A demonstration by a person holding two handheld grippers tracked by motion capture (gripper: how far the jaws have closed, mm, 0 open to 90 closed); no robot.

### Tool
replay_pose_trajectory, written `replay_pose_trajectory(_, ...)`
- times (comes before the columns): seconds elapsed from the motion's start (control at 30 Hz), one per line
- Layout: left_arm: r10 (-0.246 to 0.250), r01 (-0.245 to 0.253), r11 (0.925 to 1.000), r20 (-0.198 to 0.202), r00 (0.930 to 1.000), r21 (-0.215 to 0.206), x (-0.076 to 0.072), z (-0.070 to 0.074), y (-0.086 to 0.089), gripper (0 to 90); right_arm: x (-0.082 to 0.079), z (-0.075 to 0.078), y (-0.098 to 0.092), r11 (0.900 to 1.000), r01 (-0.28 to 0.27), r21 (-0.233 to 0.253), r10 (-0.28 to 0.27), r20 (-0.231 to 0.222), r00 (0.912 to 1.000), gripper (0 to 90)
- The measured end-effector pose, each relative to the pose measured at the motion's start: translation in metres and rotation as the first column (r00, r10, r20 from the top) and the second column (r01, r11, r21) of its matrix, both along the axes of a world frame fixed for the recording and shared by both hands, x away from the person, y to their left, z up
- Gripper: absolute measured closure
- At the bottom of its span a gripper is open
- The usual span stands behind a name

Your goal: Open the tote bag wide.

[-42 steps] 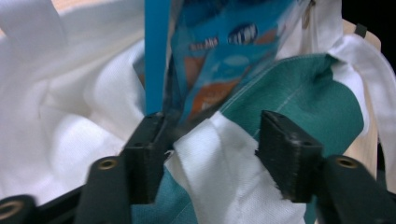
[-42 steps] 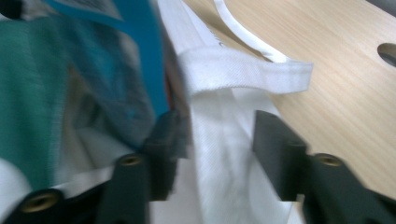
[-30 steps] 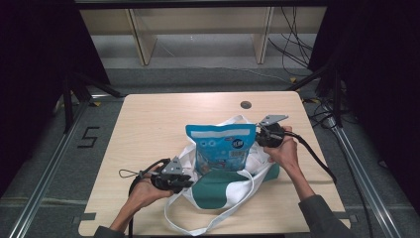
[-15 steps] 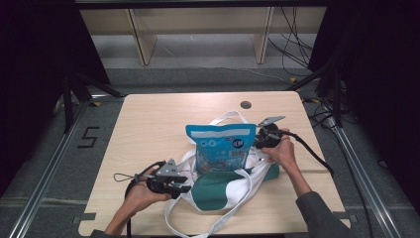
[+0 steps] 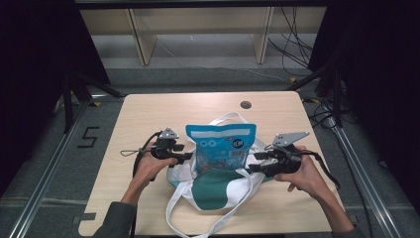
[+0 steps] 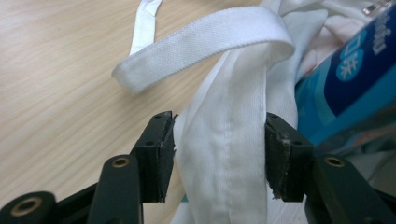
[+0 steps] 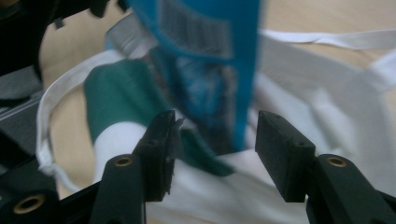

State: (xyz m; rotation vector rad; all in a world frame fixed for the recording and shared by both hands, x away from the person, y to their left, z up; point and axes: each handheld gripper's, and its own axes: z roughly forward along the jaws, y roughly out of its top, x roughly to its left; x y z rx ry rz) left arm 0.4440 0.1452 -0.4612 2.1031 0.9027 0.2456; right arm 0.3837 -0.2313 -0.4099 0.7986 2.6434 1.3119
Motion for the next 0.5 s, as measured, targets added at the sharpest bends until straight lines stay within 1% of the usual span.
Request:
replay_pose_trajectory(0.03, -0.007, 0.007, 1.0, 0.008, 0.9999, -0.003, 0.002, 0.0, -0.001, 48.1, 0.0, 0.0, 0.0, 1.0, 0.0, 0.0, 0.0, 0.0, 1.0, 48.2)
replay_pose_trajectory(0.07, -0.022, 0.022, 0.9997, -0.002, 0.9998, 0.011, 0.004, 0.0, 0.0, 51.1, 0.0, -0.002, 0.003, 1.0, -0.008, -0.011, 0.008, 0.006, 1.0, 47.6)
replay_pose_trajectory(0.1, -0.028, 0.028, 0.9995, 0.001, 0.9996, 0.016, 0.005, 0.0, -0.001, 53.8, 0.0, -0.005, 0.007, 1.0, -0.009, -0.012, 0.009, 0.004, 1.0, 46.9)
replay_pose_trajectory(0.13, -0.023, 0.023, 0.9997, 0.003, 0.9997, 0.006, 0.006, -0.001, -0.002, 57.2, 0.0, -0.008, 0.011, 1.0, -0.019, -0.021, 0.019, -0.01, 0.9998, 46.6)
replay_pose_trajectory(0.17, -0.026, 0.026, 0.9996, -0.002, 0.9997, 0.004, 0.008, -0.002, -0.002, 60.8, 0.0, -0.011, 0.016, 1.0, -0.021, -0.015, 0.021, -0.012, 0.9997, 46.3)
replay_pose_trajectory(0.2, -0.027, 0.027, 0.9996, -0.012, 0.9996, 0.002, 0.01, -0.003, -0.002, 63.8, 0.001, -0.013, 0.02, 0.999, -0.042, -0.016, 0.042, -0.009, 0.9991, 46.4)
replay_pose_trajectory(0.23, -0.01, 0.01, 0.9997, -0.015, 0.9998, -0.023, 0.012, -0.005, -0.003, 67.4, 0.0, -0.015, 0.024, 0.998, -0.049, -0.033, 0.048, -0.017, 0.9987, 46.9)
replay_pose_trajectory(0.27, 0.009, -0.009, 0.9994, -0.015, 0.9998, -0.035, 0.014, -0.007, -0.003, 72.0, -0.001, -0.019, 0.029, 0.998, -0.048, -0.04, 0.048, -0.014, 0.9988, 53.3)
replay_pose_trajectory(0.3, 0.016, -0.017, 0.9994, -0.017, 0.9997, -0.029, 0.017, -0.008, -0.001, 76.0, -0.001, -0.021, 0.031, 0.995, -0.067, -0.074, 0.068, 0.007, 0.9977, 64.8)
replay_pose_trajectory(0.33, 0.027, -0.027, 0.9993, -0.018, 0.9995, -0.026, 0.019, -0.009, 0.0, 78.9, -0.002, -0.025, 0.032, 0.992, -0.073, -0.104, 0.077, 0.035, 0.9964, 72.6)
replay_pose_trajectory(0.37, 0.042, -0.042, 0.999, -0.01, 0.9991, -0.015, 0.022, -0.011, 0.001, 81.5, -0.004, -0.026, 0.031, 0.987, -0.068, -0.142, 0.073, 0.036, 0.9967, 76.8)
replay_pose_trajectory(0.4, 0.054, -0.054, 0.9985, -0.014, 0.9984, -0.008, 0.026, -0.013, 0.003, 82.6, -0.007, -0.028, 0.031, 0.985, -0.071, -0.159, 0.08, 0.051, 0.9955, 78.9)
replay_pose_trajectory(0.43, 0.07, -0.07, 0.9975, -0.023, 0.9973, -0.011, 0.028, -0.017, 0.003, 84.6, -0.015, -0.029, 0.028, 0.973, -0.089, -0.212, 0.1, 0.043, 0.994, 82.0)
replay_pose_trajectory(0.47, 0.089, -0.09, 0.9958, -0.032, 0.9955, -0.018, 0.03, -0.02, 0.003, 84.6, -0.015, -0.029, 0.028, 0.973, -0.089, -0.212, 0.1, 0.043, 0.994, 82.0)
replay_pose_trajectory(0.5, 0.095, -0.095, 0.9955, -0.046, 0.9944, -0.001, 0.034, -0.025, 0.003, 84.7, -0.021, -0.031, 0.027, 0.97, -0.093, -0.225, 0.106, 0.049, 0.9931, 82.6)
